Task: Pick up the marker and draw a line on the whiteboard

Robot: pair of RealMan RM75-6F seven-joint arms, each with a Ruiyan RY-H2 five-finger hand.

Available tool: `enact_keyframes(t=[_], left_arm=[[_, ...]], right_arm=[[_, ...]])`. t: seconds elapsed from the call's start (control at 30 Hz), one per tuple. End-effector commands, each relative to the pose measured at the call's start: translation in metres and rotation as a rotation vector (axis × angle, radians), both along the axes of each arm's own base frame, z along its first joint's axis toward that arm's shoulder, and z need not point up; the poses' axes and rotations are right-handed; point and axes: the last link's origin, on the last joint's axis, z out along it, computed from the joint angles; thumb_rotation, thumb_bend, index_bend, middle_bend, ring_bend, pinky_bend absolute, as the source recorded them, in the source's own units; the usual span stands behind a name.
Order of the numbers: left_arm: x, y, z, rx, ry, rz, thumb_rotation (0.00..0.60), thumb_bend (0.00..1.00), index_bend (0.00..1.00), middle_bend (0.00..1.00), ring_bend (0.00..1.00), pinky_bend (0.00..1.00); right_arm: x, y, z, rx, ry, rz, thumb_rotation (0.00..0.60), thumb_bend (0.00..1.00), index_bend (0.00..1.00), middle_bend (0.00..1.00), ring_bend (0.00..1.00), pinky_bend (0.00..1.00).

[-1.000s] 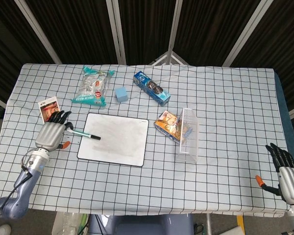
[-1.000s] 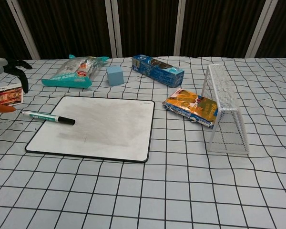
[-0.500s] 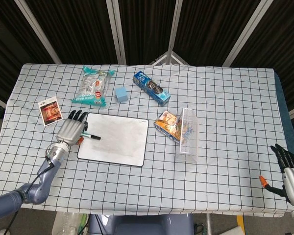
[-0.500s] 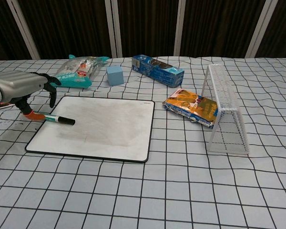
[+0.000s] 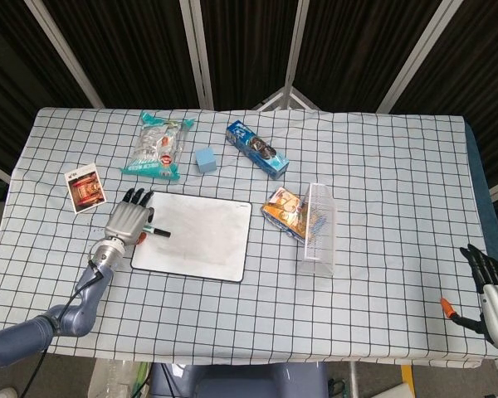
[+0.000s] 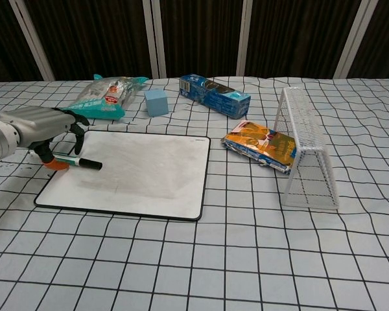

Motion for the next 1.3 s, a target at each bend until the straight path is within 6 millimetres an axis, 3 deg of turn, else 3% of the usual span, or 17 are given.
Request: enact_keyframes(t=[0.03, 0.27, 0.53, 0.77, 1.07, 1.3], left_arm=[[0.0, 0.002, -0.001, 0.0, -0.004, 0.006, 0.6, 0.44, 0.44, 0.06, 0.0, 0.0], [0.0, 0.002, -0.006, -0.007, 0.001, 0.004, 0.6, 0.47, 0.49, 0.07, 0.0, 0.0], [-0.001, 0.002, -0.006, -0.001, -0.002, 0.01, 0.6, 0.58, 0.66, 0.1, 0.0, 0.0], [0.008, 0.002, 0.004, 0.039, -0.088, -0.002, 0.6, 0.58, 0.68, 0.13, 0.0, 0.0], [0.059, 0.003, 0.033, 0.11, -0.537, 0.013, 0.6, 0.58, 0.69, 0.14, 0.0, 0.0], [0.088, -0.009, 0.018, -0.013, -0.929, 0.173, 0.6, 0.58, 0.7, 0.17, 0.0, 0.01]], right_arm=[[0.0, 0.0, 0.0, 0.001, -0.001, 0.0, 0.6, 0.3, 0.0, 0.0, 0.0, 0.0], [0.0, 0.0, -0.001, 0.001, -0.001, 0.0, 0.6, 0.3, 0.0, 0.0, 0.0, 0.0], [0.0, 0.0, -0.001, 0.0, 0.0, 0.0, 0.6, 0.3, 0.0, 0.0, 0.0, 0.0], [0.001, 0.001, -0.001, 0.0, 0.0, 0.0, 0.6, 0.3, 0.0, 0.0, 0.0, 0.0], [0.001, 0.0, -0.001, 0.002, 0.0, 0.002, 0.6, 0.3, 0.0, 0.0, 0.0, 0.0], [0.001, 0.0, -0.001, 0.006, -0.004, 0.003, 0.6, 0.3, 0.0, 0.0, 0.0, 0.0]])
